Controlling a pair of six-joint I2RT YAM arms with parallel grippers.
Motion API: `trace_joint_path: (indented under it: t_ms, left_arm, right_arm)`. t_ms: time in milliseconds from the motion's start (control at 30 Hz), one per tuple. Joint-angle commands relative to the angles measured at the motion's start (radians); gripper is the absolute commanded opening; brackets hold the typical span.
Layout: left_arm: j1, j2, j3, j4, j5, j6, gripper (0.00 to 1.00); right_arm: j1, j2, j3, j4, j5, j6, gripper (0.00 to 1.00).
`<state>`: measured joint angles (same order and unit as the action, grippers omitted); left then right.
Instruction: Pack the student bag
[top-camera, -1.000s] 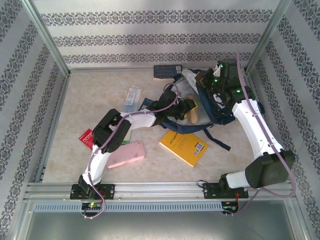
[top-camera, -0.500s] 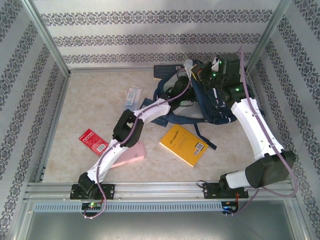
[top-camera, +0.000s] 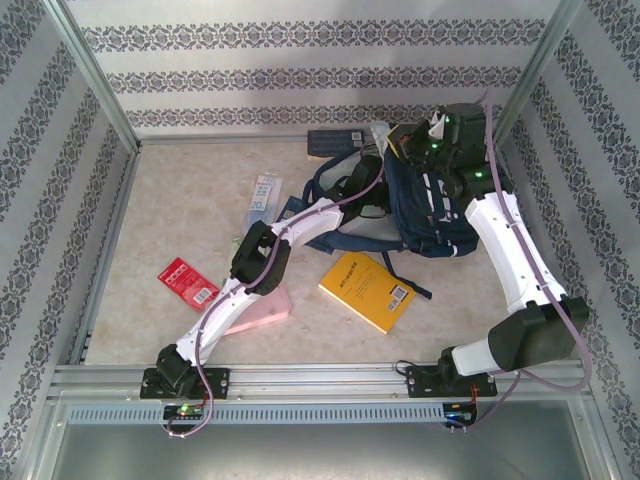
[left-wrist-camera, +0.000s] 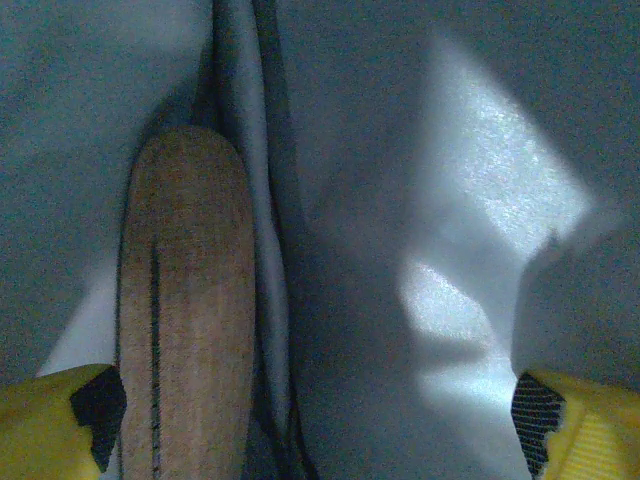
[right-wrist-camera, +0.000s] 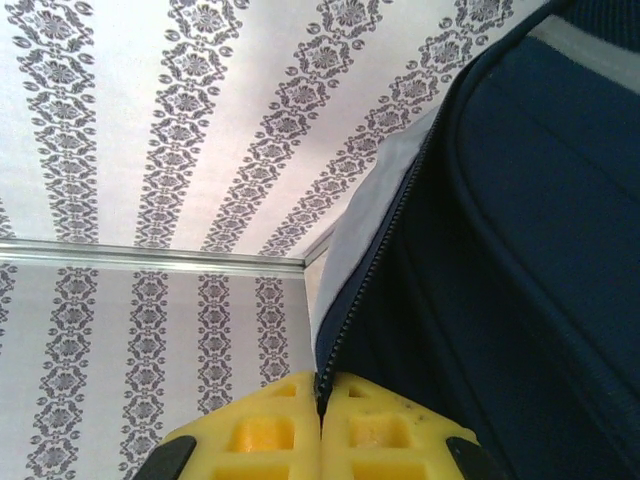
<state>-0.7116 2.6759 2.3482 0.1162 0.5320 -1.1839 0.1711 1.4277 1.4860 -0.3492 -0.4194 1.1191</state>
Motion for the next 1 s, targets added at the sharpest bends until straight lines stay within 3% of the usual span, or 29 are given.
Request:
trace_joint_path:
  t_ms: [0, 100, 367, 433, 533, 567, 667, 867, 967]
  left_arm:
    - [-0.002, -0.164, -0.099, 0.032, 0.023, 0.074, 1.0]
    - [0.005, -0.287, -0.259, 0.028, -0.013, 0.122, 1.0]
    - [0.012, -0.683, -0.597, -0.26, -0.212, 0.438, 1.0]
    - [0.009, -0.793, -0.665, -0.344, -0.312, 0.506, 1.0]
    - [0.027, -0.967, -0.783, -0.455, -0.501, 0.486, 1.0]
    - [0.052, -1.014, -0.813, -0.49, -0.515, 0.466, 1.0]
    - [0.155, -1.119, -0.888, -0.553, -0.414, 0.43, 1.0]
    - [0.288, -1.304, -0.966, -0.831, -0.5, 0.452, 1.0]
    - [0.302, -1.327, -0.962, -1.011, -0.549, 0.526, 1.0]
  right_arm:
    - [-0.028, -0.069, 0.023, 0.103, -0.028, -0.056, 0.0]
    - [-0.058, -0.083, 0.025, 0.07, -0.022, -0.106, 0.0]
    - [-0.098, -0.114, -0.009, 0.054, -0.019, -0.17, 0.0]
    - [-0.097, -0.122, -0.019, 0.051, -0.012, -0.19, 0.0]
    - [-0.092, -0.141, -0.038, 0.048, 0.001, -0.222, 0.0]
    - [-0.089, -0.147, -0.046, 0.046, 0.006, -0.234, 0.0]
    - [-0.079, -0.163, -0.075, 0.05, 0.014, -0.254, 0.0]
    - [-0.022, -0.194, -0.12, 0.025, 0.056, -0.328, 0.0]
    - [0.016, -0.204, -0.134, -0.006, 0.088, -0.373, 0.0]
